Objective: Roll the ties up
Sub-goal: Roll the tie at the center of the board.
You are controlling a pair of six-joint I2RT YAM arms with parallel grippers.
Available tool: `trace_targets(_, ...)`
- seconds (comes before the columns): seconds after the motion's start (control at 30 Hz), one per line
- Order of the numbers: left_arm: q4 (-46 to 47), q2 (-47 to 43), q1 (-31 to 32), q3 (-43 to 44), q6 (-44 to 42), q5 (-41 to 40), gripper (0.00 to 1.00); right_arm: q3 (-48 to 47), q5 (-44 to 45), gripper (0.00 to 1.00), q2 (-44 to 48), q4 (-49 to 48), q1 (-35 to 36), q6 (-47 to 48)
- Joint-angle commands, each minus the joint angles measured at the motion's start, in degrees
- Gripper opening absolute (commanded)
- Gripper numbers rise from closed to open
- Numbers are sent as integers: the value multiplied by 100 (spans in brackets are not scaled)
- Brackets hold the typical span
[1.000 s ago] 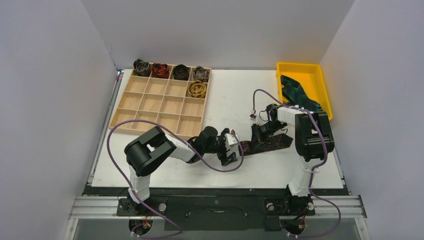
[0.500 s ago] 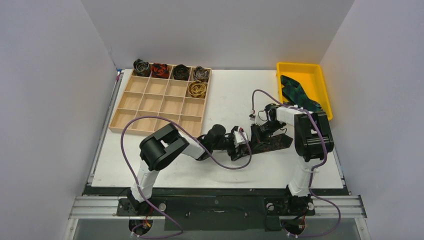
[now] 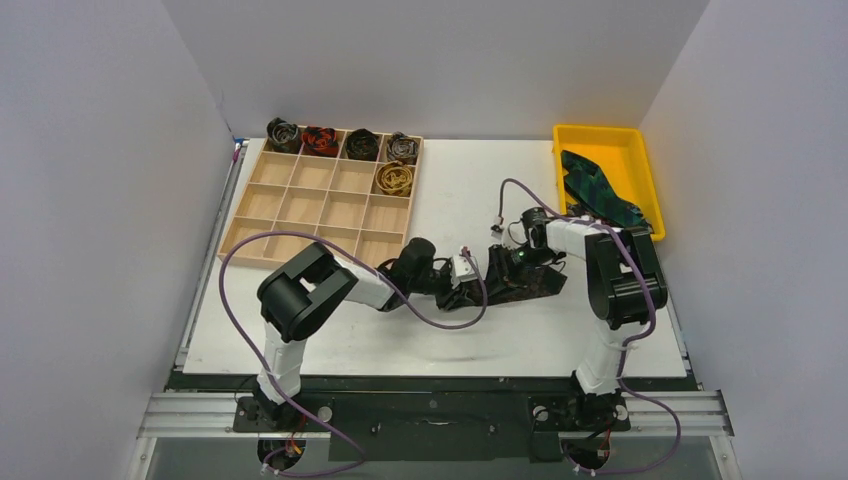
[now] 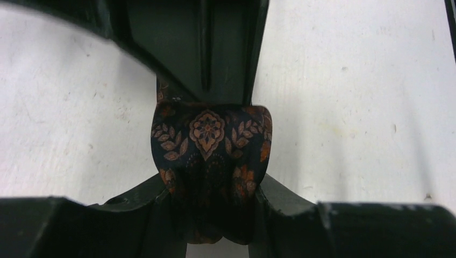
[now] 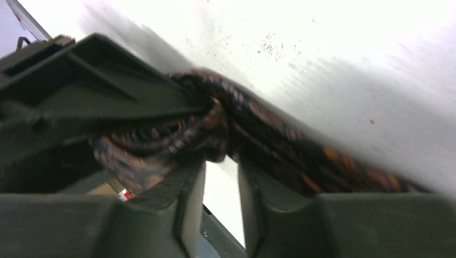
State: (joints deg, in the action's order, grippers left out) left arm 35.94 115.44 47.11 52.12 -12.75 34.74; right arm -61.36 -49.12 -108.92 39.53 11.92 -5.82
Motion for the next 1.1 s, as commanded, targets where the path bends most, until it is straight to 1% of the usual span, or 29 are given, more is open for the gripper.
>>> trace_targets(0.0,-1546,-165,-208,-52,-338,58,11,122,-36,33,685,-140,-386,304)
trace_targets(0.03,-1661,-164,-211,-48,-400,50,11,123,-179,34,887,-27,-398,392)
trace_targets(0.07,-1696,-140,-211,-33,-444,22,11,122,-248,37,1048,10,-396,408)
trace_targets(0.17,-1883,-70,-168,102,-509,-87,11,65,-464,39,1185,22,-292,281)
trace_targets(0.33,-2020,20,-76,237,-497,-222,12,-165,-502,39,916,-113,-26,1)
trace_targets(0.47,-2065,61,-72,290,-500,-272,13,-266,-503,39,680,-144,110,-52)
trace_targets(0.57,-2093,75,-70,316,-540,-270,14,-293,-349,39,564,-173,158,-15)
trace_targets(0.6,-2105,80,-62,321,-550,-268,15,-304,-261,38,490,-191,155,-6)
trace_targets(0.63,-2111,83,-62,331,-551,-256,15,-321,-232,35,444,-246,138,-15)
trace_targets(0.67,-2127,79,-60,338,-566,-248,15,-335,-204,27,366,-288,132,-28)
trace_targets(0.7,-2131,83,-61,336,-572,-246,15,-357,-194,12,321,-288,112,-26)
trace_targets(0.73,-2139,84,-62,343,-577,-247,16,-362,-159,4,256,-283,102,-9)
trace_targets(0.77,-2137,75,-62,348,-566,-237,18,-360,-133,0,207,-272,52,10)
trace_targets(0.8,-2101,71,-66,333,-550,-234,25,-346,-67,0,197,-227,19,50)
trace_targets(0.83,-2056,35,-83,316,-506,-210,30,-314,-4,0,168,-183,-59,79)
trace_targets(0.87,-1903,-20,-94,250,-472,-180,42,-301,95,0,151,-64,-107,184)
trace_targets(0.93,-1589,-130,-121,135,-386,-161,57,-273,309,0,59,159,-266,343)
trace_targets(0.97,-1355,-177,-129,98,-373,-170,59,-272,396,0,-36,208,-307,424)
trace_targets(1.03,-1001,-307,-123,-5,-354,-193,68,-293,696,0,-217,347,-405,498)
trace_targets(1.07,-869,-372,-119,-61,-326,-195,70,-331,993,0,-296,429,-446,514)
